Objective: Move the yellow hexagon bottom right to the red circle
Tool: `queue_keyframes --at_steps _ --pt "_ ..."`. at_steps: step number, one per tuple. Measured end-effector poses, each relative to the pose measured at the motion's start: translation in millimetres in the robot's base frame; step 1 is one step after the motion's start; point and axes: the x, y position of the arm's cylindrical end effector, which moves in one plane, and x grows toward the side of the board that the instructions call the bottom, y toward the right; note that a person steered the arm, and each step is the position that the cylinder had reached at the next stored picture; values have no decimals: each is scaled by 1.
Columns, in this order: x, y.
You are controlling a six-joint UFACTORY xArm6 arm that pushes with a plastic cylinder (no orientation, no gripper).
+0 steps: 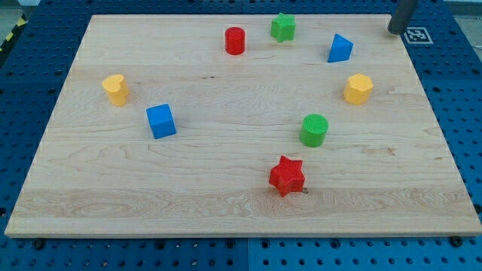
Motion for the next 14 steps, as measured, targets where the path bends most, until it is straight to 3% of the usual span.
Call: queue_keyframes --at_steps 1,2,7,8,9,11,12,13,14 --pt "0 -9" --pt "3 -61" --pt "4 -80" --pt "3 -127" --pt "3 -137" --pt "10 -122" --pt "10 -86" --pt "32 -58" --pt "82 -36"
